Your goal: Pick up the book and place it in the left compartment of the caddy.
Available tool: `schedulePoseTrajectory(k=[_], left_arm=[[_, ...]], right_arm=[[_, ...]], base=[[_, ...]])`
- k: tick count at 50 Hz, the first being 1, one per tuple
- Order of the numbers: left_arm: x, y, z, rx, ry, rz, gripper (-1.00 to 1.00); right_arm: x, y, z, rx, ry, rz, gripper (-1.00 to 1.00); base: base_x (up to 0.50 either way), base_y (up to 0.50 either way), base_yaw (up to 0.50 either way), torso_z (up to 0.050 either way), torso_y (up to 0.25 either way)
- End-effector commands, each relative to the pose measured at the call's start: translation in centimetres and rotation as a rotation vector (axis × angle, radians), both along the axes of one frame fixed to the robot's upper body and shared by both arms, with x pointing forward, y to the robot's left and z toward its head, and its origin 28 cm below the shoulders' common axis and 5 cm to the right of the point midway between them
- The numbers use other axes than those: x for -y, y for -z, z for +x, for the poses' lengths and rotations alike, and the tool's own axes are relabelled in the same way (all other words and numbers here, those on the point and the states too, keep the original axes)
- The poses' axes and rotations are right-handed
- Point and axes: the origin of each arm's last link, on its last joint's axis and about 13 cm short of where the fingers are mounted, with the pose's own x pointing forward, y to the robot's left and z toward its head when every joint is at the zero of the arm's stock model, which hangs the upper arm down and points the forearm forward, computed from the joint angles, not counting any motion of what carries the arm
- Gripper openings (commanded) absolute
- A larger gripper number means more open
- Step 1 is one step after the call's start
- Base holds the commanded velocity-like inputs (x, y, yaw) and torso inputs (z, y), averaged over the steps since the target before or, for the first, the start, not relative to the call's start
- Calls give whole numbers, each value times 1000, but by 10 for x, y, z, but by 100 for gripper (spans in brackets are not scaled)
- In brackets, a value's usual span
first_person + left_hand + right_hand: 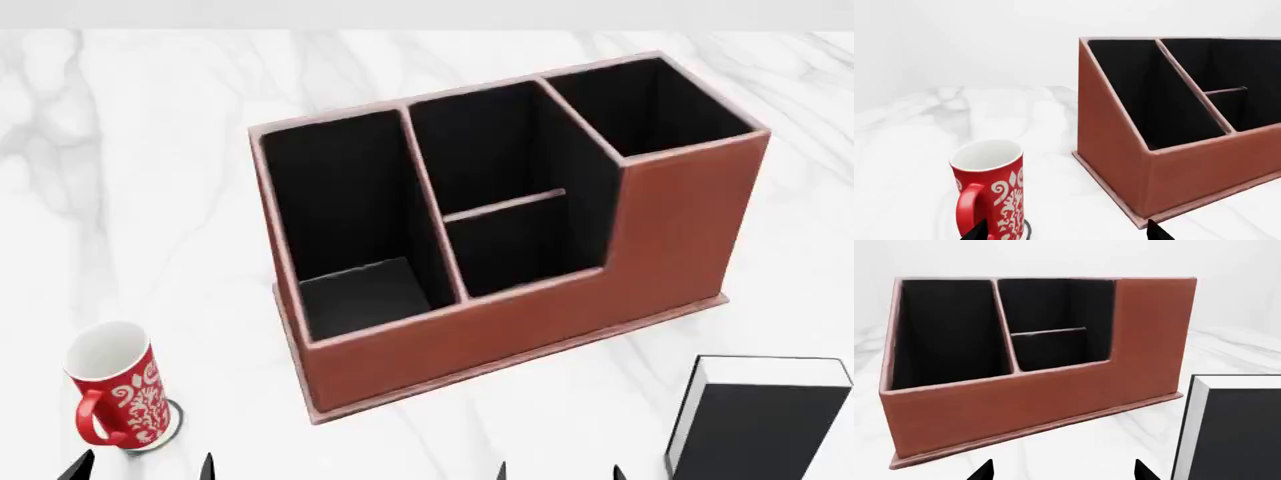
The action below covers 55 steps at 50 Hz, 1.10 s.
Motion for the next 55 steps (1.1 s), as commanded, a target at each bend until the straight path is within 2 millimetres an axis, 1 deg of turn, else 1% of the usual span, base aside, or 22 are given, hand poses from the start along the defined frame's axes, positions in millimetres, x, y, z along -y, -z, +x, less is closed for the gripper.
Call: schedulePoseTrajectory(k=[1, 10, 11, 12, 14, 26, 28, 30, 32, 33, 36, 37, 38, 39, 41, 42, 43, 44, 55], left_arm=[[0, 0, -1, 1, 4, -1, 100], [0, 0, 0, 0, 0, 0, 100], [-8, -1, 12, 64, -14, -2, 100], [0, 1, 0, 1, -6, 3, 100], [-1, 3, 1, -6, -13, 12, 100], [-2, 2, 1, -9, -8, 19, 100], [-1, 0, 0, -14, -8, 19, 100], [0, -10, 2, -19, -10, 18, 100], [0, -22, 4, -25, -17, 10, 100], [1, -38, 7, -25, -19, -3, 100], [4, -65, 11, -33, -5, -12, 100], [7, -119, 27, 114, 15, -47, 100], [8, -142, 27, 127, 18, -47, 100], [8, -151, 29, 68, 18, -40, 100], [8, -174, 32, 102, 21, -45, 100], [13, -214, 26, 222, 29, -43, 100], [12, -240, 30, 232, 29, -13, 100], [12, -253, 31, 274, 29, -10, 100], [13, -257, 29, 286, 33, -10, 100]], right_arm=[[0, 0, 0, -7, -9, 0, 100], [0, 0, 0, 0, 0, 0, 100], [9, -13, 29, 143, 18, 4, 100], [0, 0, 0, 3, 4, -1, 100], [-1, 1, 0, -3, -2, 2, 100], [0, -4, -1, -14, -3, 3, 100], [0, -7, -1, -14, -4, 0, 100], [-1, -18, 2, -20, -15, 3, 100], [-2, -32, 4, -26, -31, -11, 100], [-3, -50, 7, -17, -66, -17, 100], [-4, -79, 11, -15, -83, -33, 100], [-5, -131, 23, 130, -125, -29, 100], [-4, -152, 21, 141, -128, -22, 100], [-3, -161, 22, 87, -123, -34, 100], [0, -183, 24, 111, -103, -43, 100], [-5, -212, 26, 151, -140, -92, 100], [-4, -239, 30, 161, -127, -118, 100], [-3, -256, 31, 204, -119, -129, 100], [-4, -257, 31, 202, -126, -138, 100]], base=[[0, 0, 0, 0, 0], [0, 0, 0, 0, 0], [0, 0, 0, 0, 0], [0, 0, 0, 0, 0], [0, 0, 0, 0, 0], [0, 0, 0, 0, 0], [0, 0, 0, 0, 0], [0, 0, 0, 0, 0], [0, 0, 0, 0, 0], [0, 0, 0, 0, 0], [0, 0, 0, 0, 0], [0, 0, 0, 0, 0], [0, 0, 0, 0, 0], [0, 0, 0, 0, 0], [0, 0, 0, 0, 0], [0, 0, 0, 0, 0], [0, 0, 0, 0, 0], [0, 0, 0, 0, 0], [0, 0, 0, 0, 0]])
